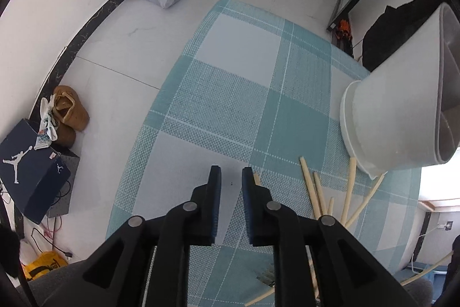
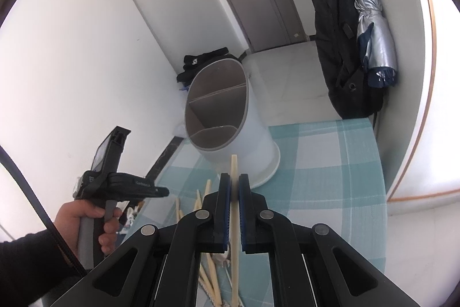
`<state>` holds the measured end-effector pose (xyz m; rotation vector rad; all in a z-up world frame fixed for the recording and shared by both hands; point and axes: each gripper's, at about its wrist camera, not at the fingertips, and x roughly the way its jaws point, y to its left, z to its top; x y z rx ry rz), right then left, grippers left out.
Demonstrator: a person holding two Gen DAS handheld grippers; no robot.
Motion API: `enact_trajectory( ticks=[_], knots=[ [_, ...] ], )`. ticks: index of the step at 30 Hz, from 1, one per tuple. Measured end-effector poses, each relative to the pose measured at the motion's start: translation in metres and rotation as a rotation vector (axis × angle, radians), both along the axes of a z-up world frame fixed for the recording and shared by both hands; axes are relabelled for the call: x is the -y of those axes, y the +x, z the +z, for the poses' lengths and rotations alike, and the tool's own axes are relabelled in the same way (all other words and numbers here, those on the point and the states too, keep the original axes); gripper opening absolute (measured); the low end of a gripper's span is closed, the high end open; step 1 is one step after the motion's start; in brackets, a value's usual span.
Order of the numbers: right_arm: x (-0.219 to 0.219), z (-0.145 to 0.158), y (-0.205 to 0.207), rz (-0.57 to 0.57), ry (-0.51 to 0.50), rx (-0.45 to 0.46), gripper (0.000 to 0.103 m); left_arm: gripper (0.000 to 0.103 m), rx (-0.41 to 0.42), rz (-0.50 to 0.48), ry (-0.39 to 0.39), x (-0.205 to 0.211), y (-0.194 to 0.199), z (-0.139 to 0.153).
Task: Organize utensils
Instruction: 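Lower the left gripper to the pile and grasp a chopstick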
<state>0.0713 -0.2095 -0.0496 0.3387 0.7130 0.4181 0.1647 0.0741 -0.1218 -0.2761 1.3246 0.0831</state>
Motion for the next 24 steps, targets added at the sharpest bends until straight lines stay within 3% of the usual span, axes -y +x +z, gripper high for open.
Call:
enact_trajectory(
  ticks=[1,3,7,11,15,17,21,24],
  knots=[
    [-0.001,0.001,-0.001,0.000,-0.005,0.004,0.005,0.033,-0.005,-0.014,0.015,0.004,0.001,-0.002],
    [-0.003,0.004,-0.002,0.004,-0.009,0.016,0.005,0.047,-0.005,-0.020,0.033,0.007,0.003,-0.004],
    [-0.004,0.005,0.000,0.010,-0.009,0.024,0.005,0.047,-0.008,-0.007,0.059,0.011,0.010,-0.006],
    [-0.003,0.004,0.003,0.011,0.000,0.017,0.005,0.047,-0.066,-0.057,0.140,0.018,0.011,-0.007],
    [0.001,0.005,0.006,0.012,0.024,0.015,0.005,0.046,-0.100,-0.053,0.144,0.016,0.010,-0.007],
    [0.002,0.006,0.006,0.012,0.038,0.013,0.005,0.040,-0.095,-0.037,0.146,0.016,0.009,-0.006],
    [0.002,0.006,0.007,0.016,0.047,0.010,0.005,0.013,-0.100,-0.035,0.136,0.025,0.009,-0.005],
    [0.001,0.008,0.007,0.019,0.050,0.013,0.005,0.006,-0.097,-0.005,0.129,0.029,0.009,-0.005]
  ],
)
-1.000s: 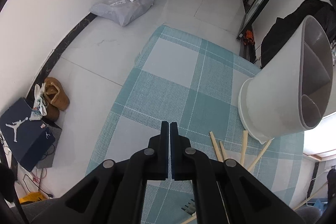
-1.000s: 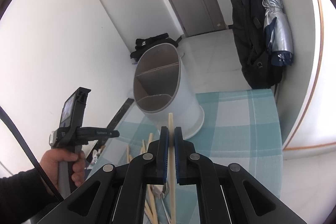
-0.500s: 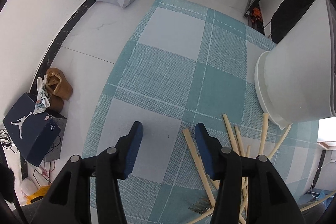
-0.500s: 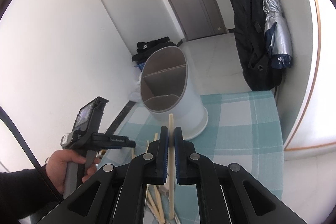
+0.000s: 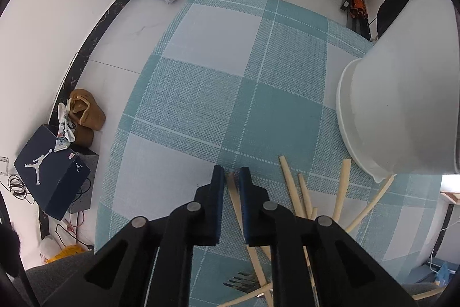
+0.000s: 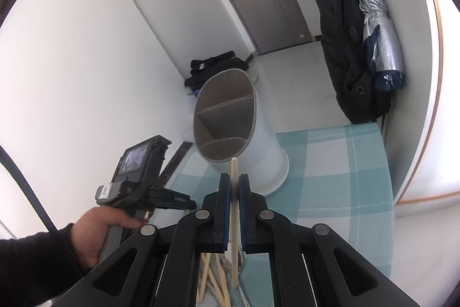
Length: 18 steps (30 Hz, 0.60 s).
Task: Organize utensils
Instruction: 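Lower the left gripper to the pile and grasp a chopstick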
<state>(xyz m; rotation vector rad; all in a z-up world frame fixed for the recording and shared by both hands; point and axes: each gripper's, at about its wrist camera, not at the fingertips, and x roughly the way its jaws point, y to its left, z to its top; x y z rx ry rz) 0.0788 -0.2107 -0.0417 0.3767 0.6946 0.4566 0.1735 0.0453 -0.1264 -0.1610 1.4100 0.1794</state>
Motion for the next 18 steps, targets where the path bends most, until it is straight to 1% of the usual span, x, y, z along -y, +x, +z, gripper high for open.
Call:
enact_trajectory(
  ticks=[3,5,10,11,13,15,17,18],
  knots=[
    [-0.001,0.001,-0.001,0.003,-0.002,0.003,0.005,0.005,0.011,0.016,0.013,0.001,-0.001,0.000],
    [-0.002,0.000,-0.001,0.009,-0.001,0.001,0.005,0.005,0.023,0.026,0.002,0.001,0.000,0.001],
    [-0.001,0.000,-0.002,0.006,-0.012,-0.001,0.005,0.004,0.092,0.067,-0.022,-0.010,-0.001,0.008],
    [-0.001,-0.001,-0.002,0.002,-0.018,-0.002,0.005,0.004,0.110,0.066,-0.014,-0.012,-0.002,0.011],
    [0.000,-0.002,-0.001,-0.006,-0.020,-0.005,0.005,0.003,0.161,0.065,-0.020,-0.012,-0.003,0.022],
    [0.000,-0.003,-0.001,-0.008,-0.026,-0.007,0.005,0.003,0.220,0.051,-0.002,-0.009,-0.005,0.036],
    [-0.002,-0.003,-0.002,-0.009,-0.036,-0.003,0.005,0.003,0.308,0.021,-0.003,-0.007,-0.008,0.055],
    [-0.003,-0.002,-0.003,-0.008,-0.040,0.002,0.005,0.003,0.344,0.004,0.008,-0.004,-0.009,0.063]
  ],
)
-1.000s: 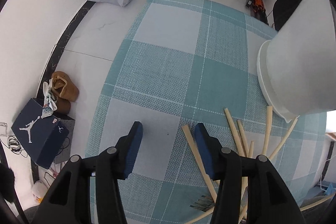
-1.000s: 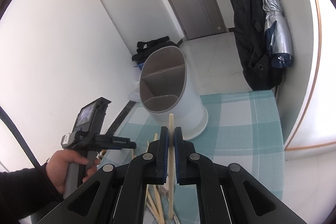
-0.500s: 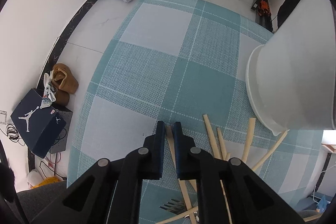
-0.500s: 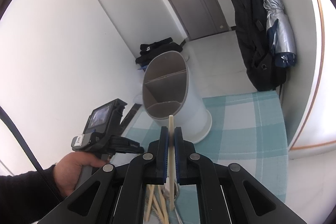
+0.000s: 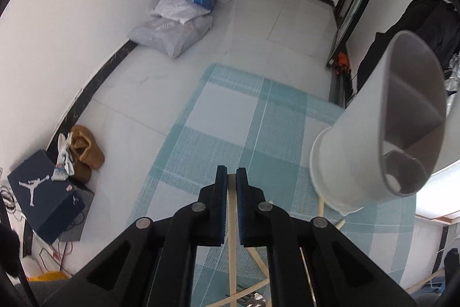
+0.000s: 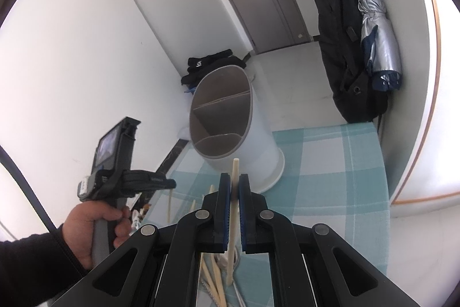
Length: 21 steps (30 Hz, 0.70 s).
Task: Organize utensils
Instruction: 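Lower the left gripper to the pile and grasp a chopstick, then carry chopsticks over the white holder and release them inside with both grippers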
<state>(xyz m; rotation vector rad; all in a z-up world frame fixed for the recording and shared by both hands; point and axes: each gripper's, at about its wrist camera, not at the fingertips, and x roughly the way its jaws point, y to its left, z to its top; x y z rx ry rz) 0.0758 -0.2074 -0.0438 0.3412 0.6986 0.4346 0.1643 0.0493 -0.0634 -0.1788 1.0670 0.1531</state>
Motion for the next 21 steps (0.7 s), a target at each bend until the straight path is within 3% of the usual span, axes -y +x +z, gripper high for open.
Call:
enact_trajectory(
  ticks=[8,21],
  knots=[
    [-0.012,0.005,-0.003,-0.001,-0.044,0.026,0.005,0.003,0.179,-0.105,-0.033,0.007,-0.019,0.046],
    [-0.025,0.020,-0.009,-0.011,-0.099,0.068,0.005,0.003,0.301,-0.226,-0.105,0.014,-0.051,0.090]
  ],
)
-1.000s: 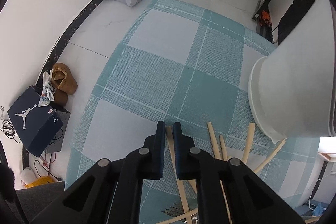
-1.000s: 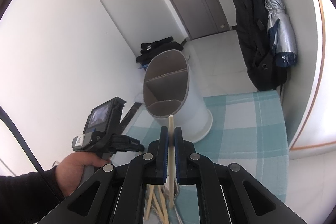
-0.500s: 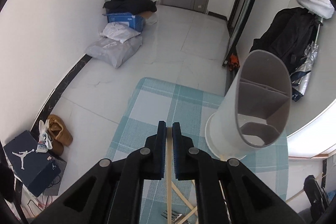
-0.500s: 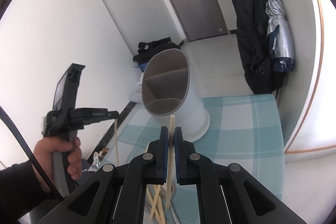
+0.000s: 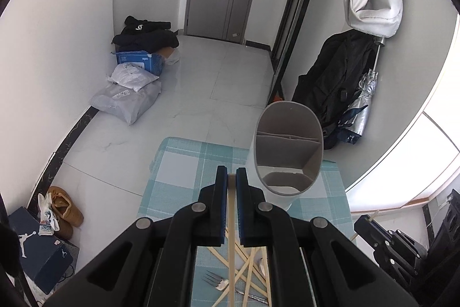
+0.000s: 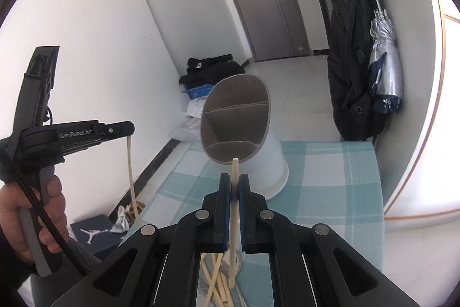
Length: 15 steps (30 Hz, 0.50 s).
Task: Organize utensils
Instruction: 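Carry chopsticks over the white holder and release them inside with both grippers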
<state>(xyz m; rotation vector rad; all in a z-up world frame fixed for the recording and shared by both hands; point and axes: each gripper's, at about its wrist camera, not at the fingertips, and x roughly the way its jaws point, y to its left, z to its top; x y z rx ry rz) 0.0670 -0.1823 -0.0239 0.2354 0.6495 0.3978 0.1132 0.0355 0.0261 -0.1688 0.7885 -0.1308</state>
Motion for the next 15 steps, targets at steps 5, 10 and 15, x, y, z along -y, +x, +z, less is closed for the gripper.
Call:
enact_trajectory(
  ticks=[5,10,15],
  knots=[
    [0.002,0.016,-0.003,-0.002,0.002,0.037,0.005,0.003,0.041,-0.027,-0.030,0.006,-0.003,0.022],
    [0.007,0.048,0.004,0.008,0.019,0.077,0.005,0.003,0.124,-0.038,-0.081,0.010,0.008,0.056],
    [0.014,0.094,0.027,0.029,0.012,0.138,0.005,0.003,0.220,-0.026,-0.128,0.012,0.031,0.091]
  ],
)
